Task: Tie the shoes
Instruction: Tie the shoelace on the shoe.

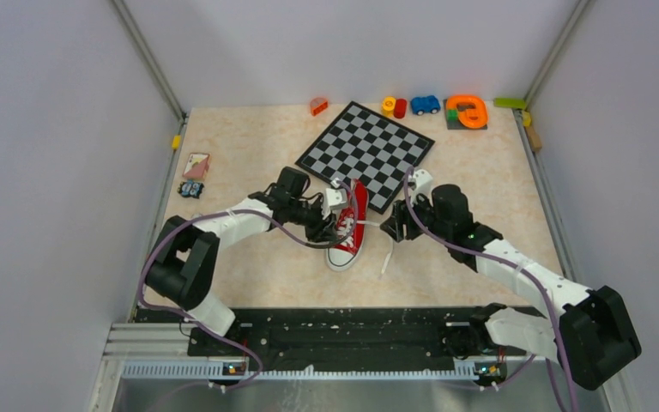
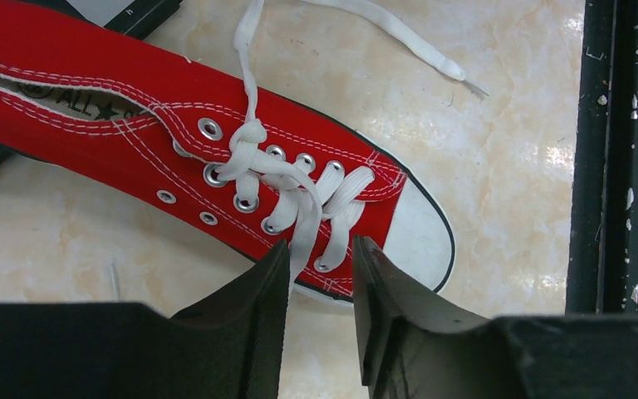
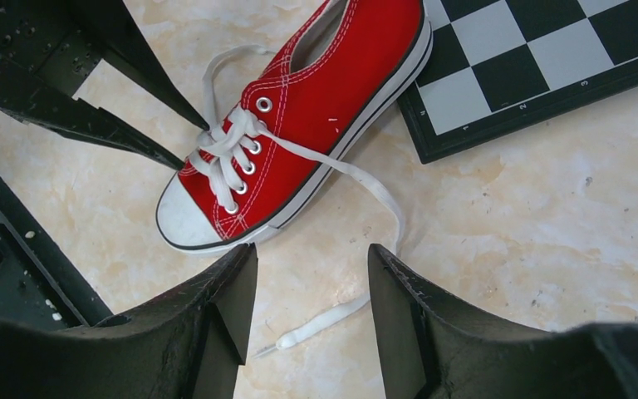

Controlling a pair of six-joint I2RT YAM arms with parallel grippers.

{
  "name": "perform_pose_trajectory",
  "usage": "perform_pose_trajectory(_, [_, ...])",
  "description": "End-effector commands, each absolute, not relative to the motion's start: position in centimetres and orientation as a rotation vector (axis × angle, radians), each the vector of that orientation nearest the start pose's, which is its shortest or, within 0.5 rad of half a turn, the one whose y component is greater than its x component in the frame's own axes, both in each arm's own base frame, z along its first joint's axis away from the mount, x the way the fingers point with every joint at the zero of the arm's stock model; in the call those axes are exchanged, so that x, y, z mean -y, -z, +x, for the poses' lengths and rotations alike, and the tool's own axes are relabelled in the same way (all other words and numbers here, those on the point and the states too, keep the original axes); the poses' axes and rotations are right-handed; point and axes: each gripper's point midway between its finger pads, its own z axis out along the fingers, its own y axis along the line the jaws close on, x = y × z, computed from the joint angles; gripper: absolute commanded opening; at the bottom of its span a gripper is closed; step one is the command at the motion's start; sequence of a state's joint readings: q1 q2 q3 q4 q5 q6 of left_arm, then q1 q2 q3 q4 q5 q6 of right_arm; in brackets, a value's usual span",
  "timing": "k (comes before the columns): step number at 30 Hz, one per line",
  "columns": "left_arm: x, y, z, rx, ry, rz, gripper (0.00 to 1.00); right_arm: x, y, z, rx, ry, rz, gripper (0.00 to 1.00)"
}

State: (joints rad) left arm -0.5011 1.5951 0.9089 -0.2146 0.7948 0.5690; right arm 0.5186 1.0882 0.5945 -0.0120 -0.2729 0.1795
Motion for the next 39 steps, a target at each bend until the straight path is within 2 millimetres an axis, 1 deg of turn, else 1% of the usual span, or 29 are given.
perform_pose_trajectory(1, [27.6,-9.0,27.2,-1.754,0.917,1.475,0.35,-21.7,-14.5,26.8,-2.004,-0.737,-0.521,0.53])
perform_pose_trajectory(5, [27.8,-9.0,27.5,-1.748,0.918,1.470,0.25,-21.8,-14.4,26.6,-2.006,-0.748,-0.521,0.52])
perform_pose_trajectory(7, [27.8,-9.0,27.5,-1.750,0.913,1.469,0.14,-21.9,-14.3,26.5,-2.008,-0.753,-0.525,0.51])
perform_pose_trajectory(10, [27.7,-9.2,27.6,-1.747,0.900,1.471,0.00,-21.8,-14.2,26.5,-2.010,-0.752,-0.525,0.51])
perform_pose_trajectory(17, [27.1,-10.7,27.9,-1.749,0.840,1.415,0.00,-21.9,-14.2,26.3,-2.011,-0.763,-0.520,0.50])
perform_pose_trajectory(20, [26.6,-11.4,28.5,-1.776,0.799,1.341,0.00,-21.9,-14.1,26.3,-2.012,-0.766,-0.517,0.49])
perform_pose_trajectory(23, [26.0,-12.2,29.4,-1.795,0.821,1.241,0.00,-21.9,-14.0,26.3,-2.012,-0.772,-0.510,0.49])
perform_pose_trajectory(25, [25.7,-12.2,29.5,-1.810,0.839,1.219,0.00,-22.0,-13.8,26.3,-2.018,-0.779,-0.507,0.49])
perform_pose_trajectory(27, [25.8,-12.1,29.3,-1.810,0.852,1.222,0.00,-22.3,-13.4,26.3,-2.024,-0.789,-0.516,0.52])
perform_pose_trajectory(29, [25.7,-12.1,29.3,-1.814,0.857,1.217,0.00,-22.2,-12.7,26.7,-2.053,-0.755,-0.515,0.60])
perform_pose_trajectory(31, [25.6,-12.0,29.5,-1.832,0.845,1.195,0.00,-22.6,-11.8,27.1,-2.065,-0.700,-0.565,0.63])
perform_pose_trajectory(33, [25.5,-12.0,29.6,-1.841,0.841,1.185,0.00,-23.3,-11.6,27.4,-2.035,-0.687,-0.602,0.62])
perform_pose_trajectory(37, [25.3,-12.1,29.7,-1.859,0.846,1.153,0.00,-25.5,-12.6,27.4,-1.951,-0.766,-0.661,0.60])
perform_pose_trajectory(39, [25.0,-12.1,30.2,-1.878,0.821,1.113,0.00,-26.1,-13.0,27.5,-1.932,-0.768,-0.666,0.60])
